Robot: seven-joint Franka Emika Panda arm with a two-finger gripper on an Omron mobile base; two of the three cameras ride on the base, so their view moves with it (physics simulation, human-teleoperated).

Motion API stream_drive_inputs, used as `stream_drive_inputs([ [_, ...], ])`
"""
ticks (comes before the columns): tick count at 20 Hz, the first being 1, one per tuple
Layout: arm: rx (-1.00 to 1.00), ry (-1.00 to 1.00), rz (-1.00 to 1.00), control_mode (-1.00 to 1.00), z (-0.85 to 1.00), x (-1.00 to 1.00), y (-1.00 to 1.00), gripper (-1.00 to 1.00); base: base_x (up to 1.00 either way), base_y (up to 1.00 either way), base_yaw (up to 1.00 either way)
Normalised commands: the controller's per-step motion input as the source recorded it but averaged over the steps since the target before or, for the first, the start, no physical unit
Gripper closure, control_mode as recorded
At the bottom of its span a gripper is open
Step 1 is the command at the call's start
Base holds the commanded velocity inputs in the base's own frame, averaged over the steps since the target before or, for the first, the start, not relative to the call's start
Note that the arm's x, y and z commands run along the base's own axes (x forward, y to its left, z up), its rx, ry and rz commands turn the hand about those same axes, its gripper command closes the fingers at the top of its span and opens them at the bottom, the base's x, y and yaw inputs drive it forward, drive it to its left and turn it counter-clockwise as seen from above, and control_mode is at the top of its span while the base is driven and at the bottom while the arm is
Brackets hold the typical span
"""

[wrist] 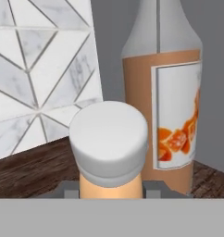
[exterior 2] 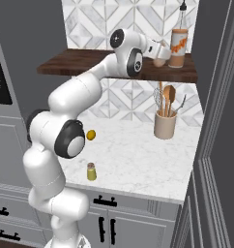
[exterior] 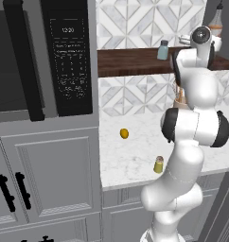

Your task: Put the shaker and condiment bottle from the counter next to their counterparts in the cabinet.

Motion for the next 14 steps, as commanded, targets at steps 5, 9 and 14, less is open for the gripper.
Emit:
stream_drive_inputs([
  [5, 0.01, 0.0, 0.0, -1.0, -0.11, 0.22, -0.14, 1.0, 0.0, 0.0, 0.0],
  [9, 0.01, 0.0, 0.0, -1.0, -0.19, 0.16, -0.13, 1.0, 0.0, 0.0, 0.0],
  [14, 0.0, 0.0, 0.0, -1.0, -0.33, 0.0, -0.09, -1.0, 0.0, 0.0, 0.0],
])
